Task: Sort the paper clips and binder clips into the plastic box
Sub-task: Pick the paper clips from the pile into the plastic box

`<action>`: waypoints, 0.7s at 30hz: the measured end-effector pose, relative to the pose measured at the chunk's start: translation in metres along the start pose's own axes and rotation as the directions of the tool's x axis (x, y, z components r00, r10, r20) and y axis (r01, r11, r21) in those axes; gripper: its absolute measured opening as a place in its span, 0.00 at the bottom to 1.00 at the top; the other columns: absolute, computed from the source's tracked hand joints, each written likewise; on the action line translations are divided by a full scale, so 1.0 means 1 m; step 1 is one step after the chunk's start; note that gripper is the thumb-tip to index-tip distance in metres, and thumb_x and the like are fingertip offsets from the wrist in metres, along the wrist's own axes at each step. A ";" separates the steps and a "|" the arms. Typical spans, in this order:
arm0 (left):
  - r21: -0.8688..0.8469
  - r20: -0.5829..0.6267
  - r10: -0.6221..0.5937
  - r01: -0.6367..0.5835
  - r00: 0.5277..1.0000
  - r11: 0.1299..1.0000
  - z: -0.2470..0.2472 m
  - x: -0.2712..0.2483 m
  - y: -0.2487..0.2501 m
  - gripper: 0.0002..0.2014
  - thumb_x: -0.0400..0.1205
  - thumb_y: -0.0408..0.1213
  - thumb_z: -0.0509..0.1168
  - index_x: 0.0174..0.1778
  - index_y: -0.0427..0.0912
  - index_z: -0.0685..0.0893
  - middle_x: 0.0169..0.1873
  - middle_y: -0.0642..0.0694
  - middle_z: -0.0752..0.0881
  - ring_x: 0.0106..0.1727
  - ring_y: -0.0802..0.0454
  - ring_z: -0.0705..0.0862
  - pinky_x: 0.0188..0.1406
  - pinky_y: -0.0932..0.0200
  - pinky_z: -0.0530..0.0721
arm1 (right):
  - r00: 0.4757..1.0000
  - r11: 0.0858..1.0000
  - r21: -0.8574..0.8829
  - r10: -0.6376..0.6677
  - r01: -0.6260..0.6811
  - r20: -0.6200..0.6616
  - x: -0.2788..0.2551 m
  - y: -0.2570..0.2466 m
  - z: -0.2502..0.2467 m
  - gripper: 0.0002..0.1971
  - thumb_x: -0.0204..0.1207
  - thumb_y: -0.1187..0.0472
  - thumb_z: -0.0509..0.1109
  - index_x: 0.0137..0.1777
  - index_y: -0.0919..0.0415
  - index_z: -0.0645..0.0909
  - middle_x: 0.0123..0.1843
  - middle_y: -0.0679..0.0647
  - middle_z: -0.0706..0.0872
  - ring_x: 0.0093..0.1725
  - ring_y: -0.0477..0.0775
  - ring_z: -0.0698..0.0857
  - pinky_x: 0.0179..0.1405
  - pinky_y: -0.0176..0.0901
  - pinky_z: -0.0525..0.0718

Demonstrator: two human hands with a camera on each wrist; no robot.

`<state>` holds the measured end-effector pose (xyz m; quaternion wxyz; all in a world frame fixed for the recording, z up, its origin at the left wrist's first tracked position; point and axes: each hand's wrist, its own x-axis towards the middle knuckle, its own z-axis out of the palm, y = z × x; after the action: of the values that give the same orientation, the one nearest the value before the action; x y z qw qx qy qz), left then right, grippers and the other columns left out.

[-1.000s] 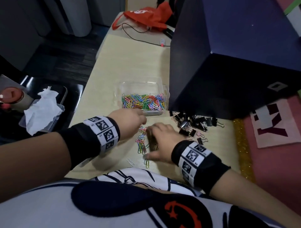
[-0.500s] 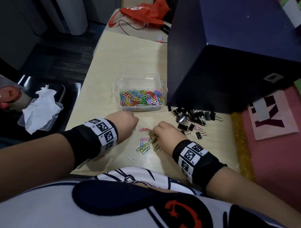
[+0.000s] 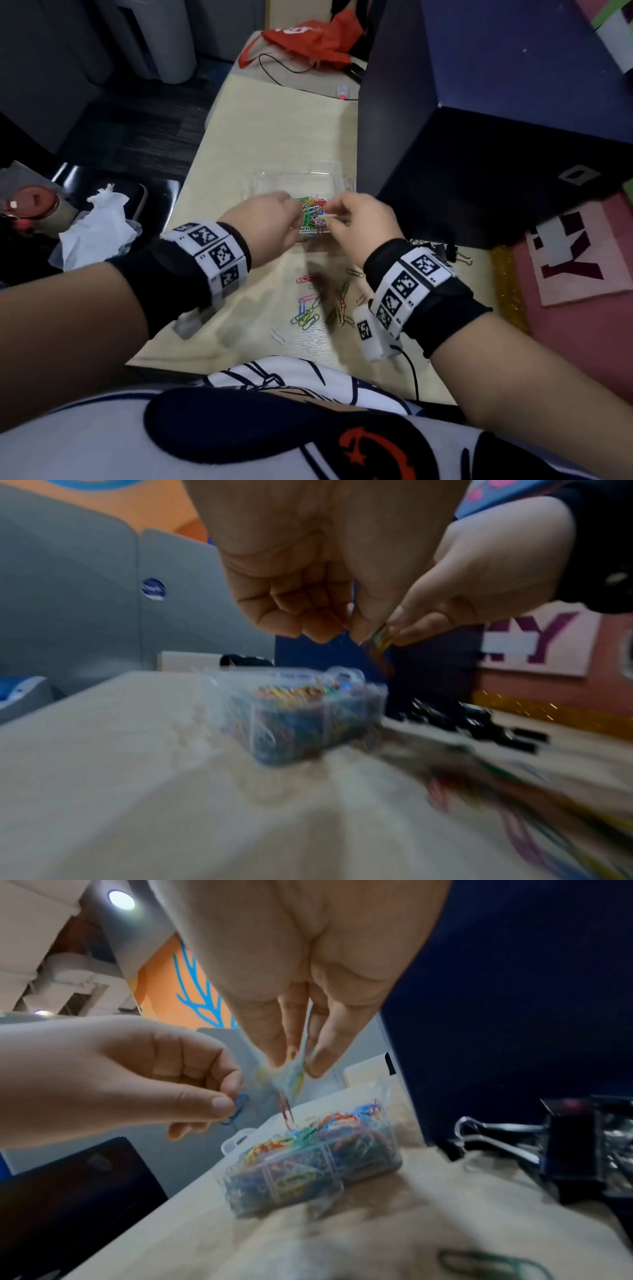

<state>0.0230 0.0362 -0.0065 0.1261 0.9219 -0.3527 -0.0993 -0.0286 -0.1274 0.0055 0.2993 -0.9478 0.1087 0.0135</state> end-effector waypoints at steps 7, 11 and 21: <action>-0.001 -0.007 0.033 -0.033 0.999 0.999 -0.002 0.001 0.008 0.12 0.82 0.42 0.61 0.59 0.46 0.82 0.55 0.43 0.81 0.55 0.40 0.82 0.53 0.49 0.82 | 0.927 0.933 -0.346 0.210 -0.096 0.309 -0.016 0.018 -0.008 0.31 0.71 0.54 0.74 0.73 0.53 0.68 0.69 0.57 0.72 0.64 0.58 0.78 0.61 0.47 0.77; 0.102 0.275 0.092 -0.124 0.957 0.987 0.031 -0.010 0.023 0.22 0.77 0.54 0.65 0.65 0.51 0.76 0.61 0.49 0.77 0.62 0.46 0.79 0.56 0.50 0.82 | 0.774 0.808 -0.575 0.443 -0.126 0.452 -0.042 0.036 0.007 0.42 0.66 0.53 0.78 0.77 0.58 0.60 0.79 0.63 0.58 0.66 0.61 0.79 0.54 0.49 0.84; 0.192 0.416 0.044 -0.135 0.908 0.972 0.051 -0.009 0.027 0.25 0.76 0.54 0.68 0.64 0.44 0.73 0.58 0.44 0.75 0.59 0.42 0.77 0.53 0.49 0.79 | 0.899 0.956 -0.293 0.113 0.018 0.423 -0.053 0.041 0.035 0.19 0.73 0.60 0.72 0.64 0.53 0.76 0.61 0.55 0.71 0.58 0.60 0.80 0.57 0.46 0.79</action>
<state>-0.0142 0.0144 -0.0462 -0.0473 0.8715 -0.4222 -0.2451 -0.0878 -0.1296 -0.0411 0.1734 -0.9513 0.0592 0.2481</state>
